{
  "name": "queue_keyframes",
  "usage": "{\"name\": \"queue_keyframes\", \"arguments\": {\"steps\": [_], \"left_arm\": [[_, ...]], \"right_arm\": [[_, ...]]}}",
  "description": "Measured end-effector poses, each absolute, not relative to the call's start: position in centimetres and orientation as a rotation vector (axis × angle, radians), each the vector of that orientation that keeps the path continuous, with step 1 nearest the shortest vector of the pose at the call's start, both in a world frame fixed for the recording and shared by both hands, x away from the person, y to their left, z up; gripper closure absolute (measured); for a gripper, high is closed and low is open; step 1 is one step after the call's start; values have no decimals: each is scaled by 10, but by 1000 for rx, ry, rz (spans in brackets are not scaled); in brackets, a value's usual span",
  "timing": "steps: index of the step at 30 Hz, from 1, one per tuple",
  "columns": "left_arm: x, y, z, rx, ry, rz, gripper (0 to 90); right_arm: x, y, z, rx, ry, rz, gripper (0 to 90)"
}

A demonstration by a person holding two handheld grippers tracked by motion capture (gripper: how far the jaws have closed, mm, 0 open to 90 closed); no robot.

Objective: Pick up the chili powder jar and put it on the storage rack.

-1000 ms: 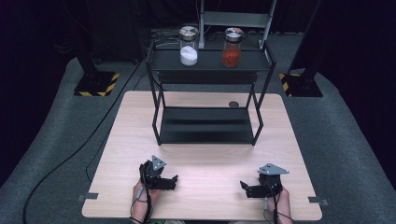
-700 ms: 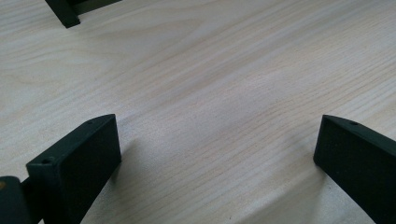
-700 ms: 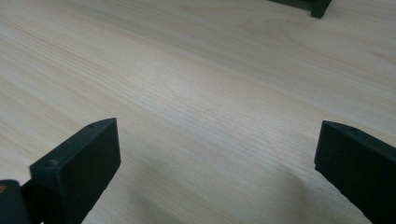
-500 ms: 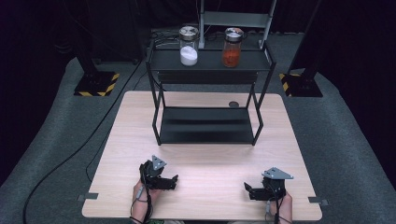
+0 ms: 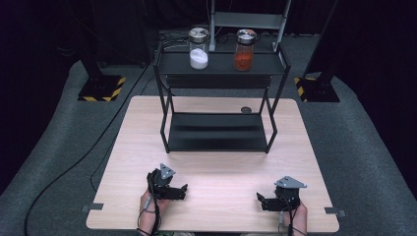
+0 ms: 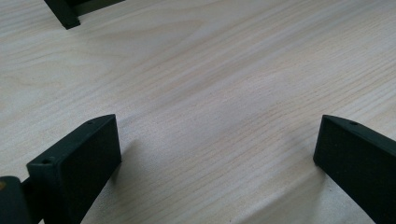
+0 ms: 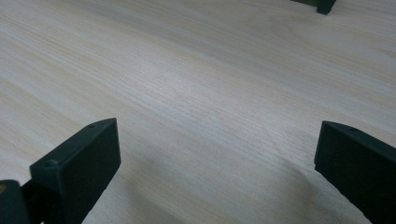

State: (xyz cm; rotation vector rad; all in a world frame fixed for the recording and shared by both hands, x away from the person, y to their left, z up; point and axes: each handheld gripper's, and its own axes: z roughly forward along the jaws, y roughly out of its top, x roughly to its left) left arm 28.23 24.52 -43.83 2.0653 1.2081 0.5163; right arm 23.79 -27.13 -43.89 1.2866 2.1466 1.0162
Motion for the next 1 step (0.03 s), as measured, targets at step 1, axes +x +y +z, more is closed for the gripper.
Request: {"name": "queue_keyframes", "arguments": {"steps": [1], "left_arm": [[282, 245, -438, 2065, 1208, 516, 1]], "right_arm": [[238, -271, -439, 1287, 2147, 1016, 0]]}}
